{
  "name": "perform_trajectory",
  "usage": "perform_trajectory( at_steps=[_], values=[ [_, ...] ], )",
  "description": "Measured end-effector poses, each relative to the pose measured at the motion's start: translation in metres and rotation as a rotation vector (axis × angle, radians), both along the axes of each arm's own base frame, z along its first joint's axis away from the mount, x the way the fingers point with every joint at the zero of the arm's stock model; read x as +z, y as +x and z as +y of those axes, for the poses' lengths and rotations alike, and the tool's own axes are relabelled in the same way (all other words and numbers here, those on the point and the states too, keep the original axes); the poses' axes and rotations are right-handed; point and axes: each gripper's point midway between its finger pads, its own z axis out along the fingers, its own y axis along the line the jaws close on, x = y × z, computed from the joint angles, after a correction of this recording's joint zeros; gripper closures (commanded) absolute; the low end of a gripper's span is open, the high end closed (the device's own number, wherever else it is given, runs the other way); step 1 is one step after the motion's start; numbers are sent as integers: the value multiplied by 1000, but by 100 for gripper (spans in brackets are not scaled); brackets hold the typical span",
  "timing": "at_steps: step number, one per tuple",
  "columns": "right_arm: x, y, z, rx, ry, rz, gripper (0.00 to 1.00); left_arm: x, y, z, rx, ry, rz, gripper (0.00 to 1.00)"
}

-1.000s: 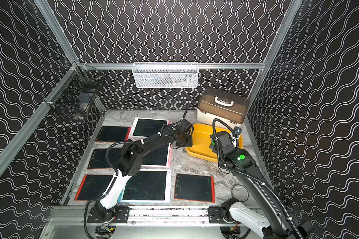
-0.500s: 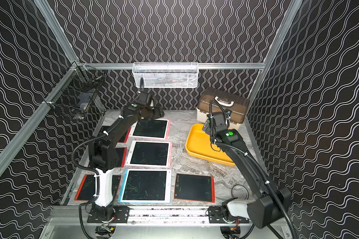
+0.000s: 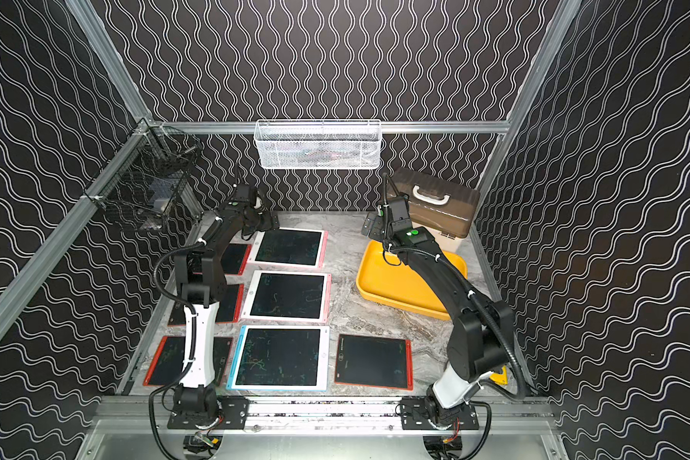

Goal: Take out the writing tablet from the storage box
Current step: Move the writing tablet to the center of the board.

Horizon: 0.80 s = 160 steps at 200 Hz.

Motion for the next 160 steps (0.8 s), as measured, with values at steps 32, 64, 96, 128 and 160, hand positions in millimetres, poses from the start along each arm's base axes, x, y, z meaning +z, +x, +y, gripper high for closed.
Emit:
perform_trajectory(
  at_steps=[32,64,96,128,160],
  values=[
    [-4,11,9,10,8,13,0,-20,10,9,7,28,0,3],
    [-4,20,10,2,2,17,0,-40,12,35,56,66,22,2],
    [-5,25,9,-12,-12,20,0,-52,7,35,56,78,48,3],
    [-9,22,7,-19,-26,38,0,-57,7,34,50,73,35,3],
    [-15,18,2,-39,-36,54,0,-56,4,25,40,34,19,5]
  ],
)
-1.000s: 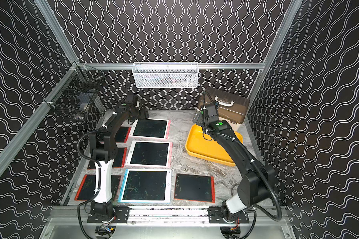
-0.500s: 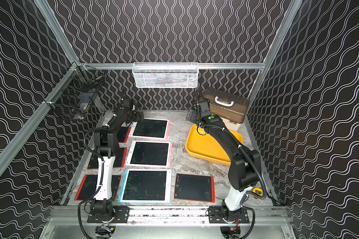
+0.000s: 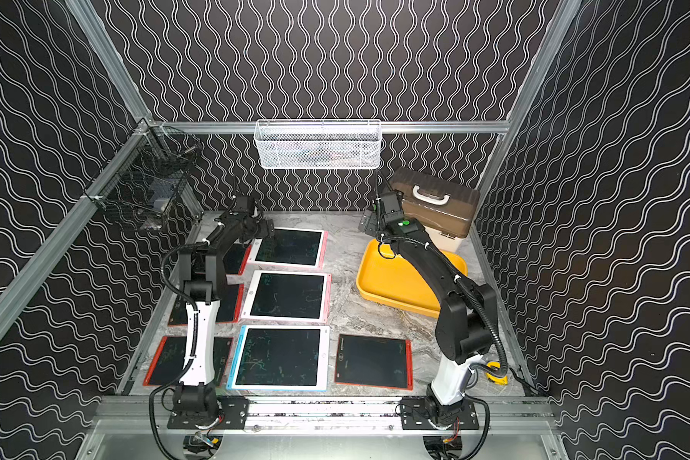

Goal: Take out the writing tablet from the storage box
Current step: Move the writing tablet to the center of the board, then reset both arms

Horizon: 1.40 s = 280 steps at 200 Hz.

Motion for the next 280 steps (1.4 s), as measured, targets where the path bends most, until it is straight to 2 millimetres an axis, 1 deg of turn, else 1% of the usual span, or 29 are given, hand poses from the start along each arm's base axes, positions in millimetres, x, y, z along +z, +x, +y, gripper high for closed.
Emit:
perform_trajectory(
  at_steps=[36,65,81,102,119,135,162,198,202,214,227,251,267,280],
  values=[
    [-3,-10,-6,-17,-4,10,0,3,-7,-21,-11,-80,-9,5],
    [-3,-20,-12,-28,-8,13,0,6,-11,-29,6,-152,-14,5],
    [-6,-26,-15,-34,-9,21,0,8,-14,-37,10,-178,-13,5],
    [-12,-34,-19,-42,-12,34,0,9,-17,-53,0,-219,-7,5],
    [-17,-39,-21,-45,-18,46,0,11,-19,-59,-4,-247,-3,5],
    [-21,-43,-23,-49,-20,56,0,13,-21,-60,5,-265,4,5],
    [-21,-46,-27,-61,-33,56,0,16,-25,-60,13,-261,26,3],
    [-17,-51,-38,-88,-53,45,0,31,-21,-45,5,-193,4,3],
    [-16,-52,-39,-93,-56,43,0,32,-22,-43,7,-187,4,1],
    [-12,-56,-48,-114,-72,38,0,36,-24,-38,-5,-171,1,1],
    [-5,-61,-63,-151,-97,24,0,43,-30,-32,-21,-165,-2,1],
    [14,-76,-100,-243,-156,-23,0,62,-47,-21,-57,-136,-13,1],
    [27,-91,-127,-316,-195,-62,0,83,-62,-9,-67,-118,-37,1],
    [35,-105,-151,-373,-229,-84,0,108,-76,4,-65,-129,-74,1]
  ],
)
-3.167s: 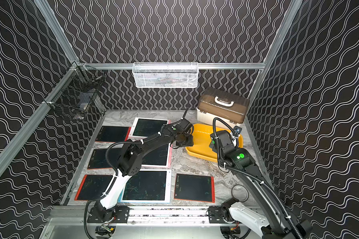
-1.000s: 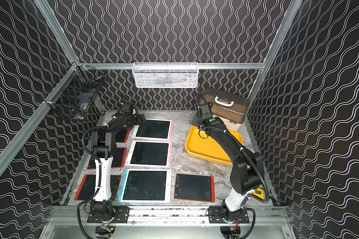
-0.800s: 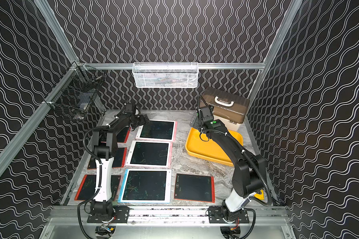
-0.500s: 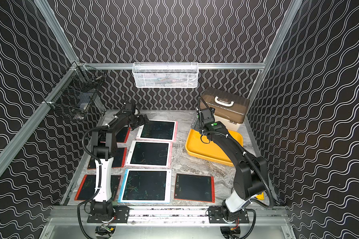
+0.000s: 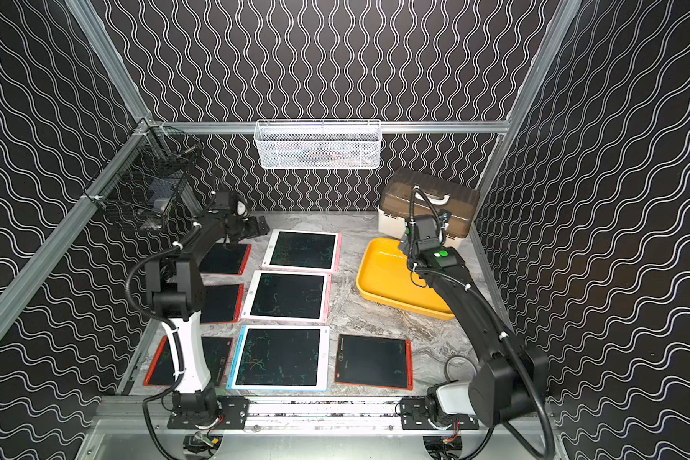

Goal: Take out the writing tablet from the storage box
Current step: Reset both arms

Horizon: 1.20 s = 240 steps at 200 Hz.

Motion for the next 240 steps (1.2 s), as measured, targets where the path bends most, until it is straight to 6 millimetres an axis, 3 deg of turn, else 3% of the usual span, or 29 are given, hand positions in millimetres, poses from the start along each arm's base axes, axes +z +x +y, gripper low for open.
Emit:
perform_trajectory(
  at_steps=[24,39,48,72,95,112,153,194,218,240],
  values=[
    [7,-27,-47,-126,-25,-32,0,69,-36,51,88,-32,-142,1],
    [-1,-43,-69,-190,-40,-23,0,107,-57,72,133,-36,-248,1],
    [-9,-53,-78,-216,-45,-3,0,116,-65,74,136,-41,-276,1],
    [-28,-70,-92,-250,-27,32,0,116,-93,73,136,-54,-273,1],
    [-52,-76,-95,-249,-10,94,0,134,-121,68,177,-53,-311,1],
    [-69,-75,-94,-243,12,134,0,145,-139,52,165,-29,-344,1],
    [-92,-51,-85,-194,66,177,0,147,-174,49,269,103,-379,1],
    [-94,-24,-78,-127,81,166,0,120,-192,52,361,259,-360,1],
    [-94,-16,-77,-106,72,151,0,109,-202,20,294,332,-405,1],
    [-96,-13,-77,-96,71,132,0,98,-219,2,268,377,-443,1]
  ],
)
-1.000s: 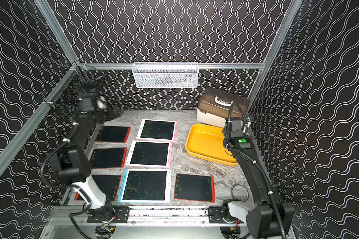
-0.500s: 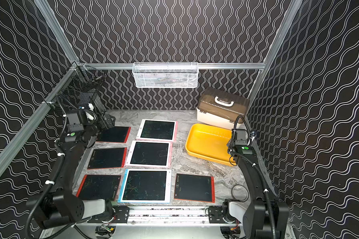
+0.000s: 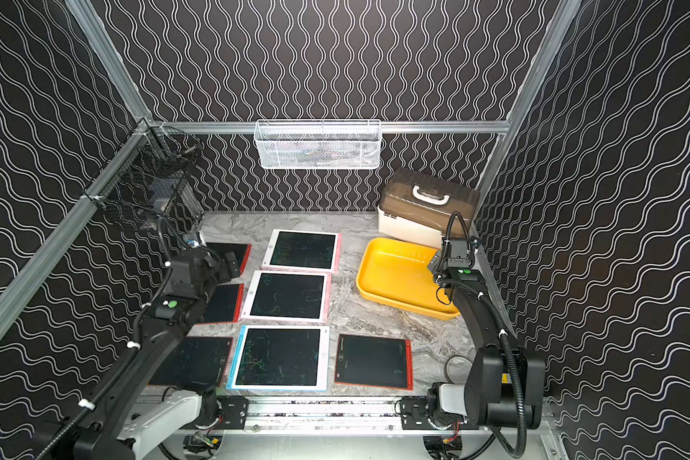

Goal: Take out the writing tablet from the storage box
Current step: Reset both arms

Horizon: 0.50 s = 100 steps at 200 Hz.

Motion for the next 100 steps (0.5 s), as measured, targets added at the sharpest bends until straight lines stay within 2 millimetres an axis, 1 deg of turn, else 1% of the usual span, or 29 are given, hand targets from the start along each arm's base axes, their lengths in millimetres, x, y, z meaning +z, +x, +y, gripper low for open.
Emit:
perform_trajectory(
  at_steps=[13,21,37,46,59,76,86,100],
  values=[
    [-3,-4,0,2,-2,-8,0,-11,-11,-9,-15,17,-7,1],
    [-4,-7,0,4,-5,-17,0,-22,-18,-12,-17,25,-10,1],
    [-8,-16,1,7,-17,-35,0,-49,-28,-9,0,53,-3,1],
    [-10,-23,0,4,-26,-49,0,-64,-28,-7,0,90,6,1],
    [-11,-33,-3,-5,-47,-70,0,-87,-22,-8,-19,155,32,1],
    [-12,-43,-5,0,-81,-107,0,-118,-6,-8,-36,237,77,1],
    [-15,-47,-5,9,-96,-119,0,-139,3,-7,-42,268,107,1],
    [-23,-50,-3,34,-104,-129,0,-159,14,-6,-40,292,124,1]
  ],
)
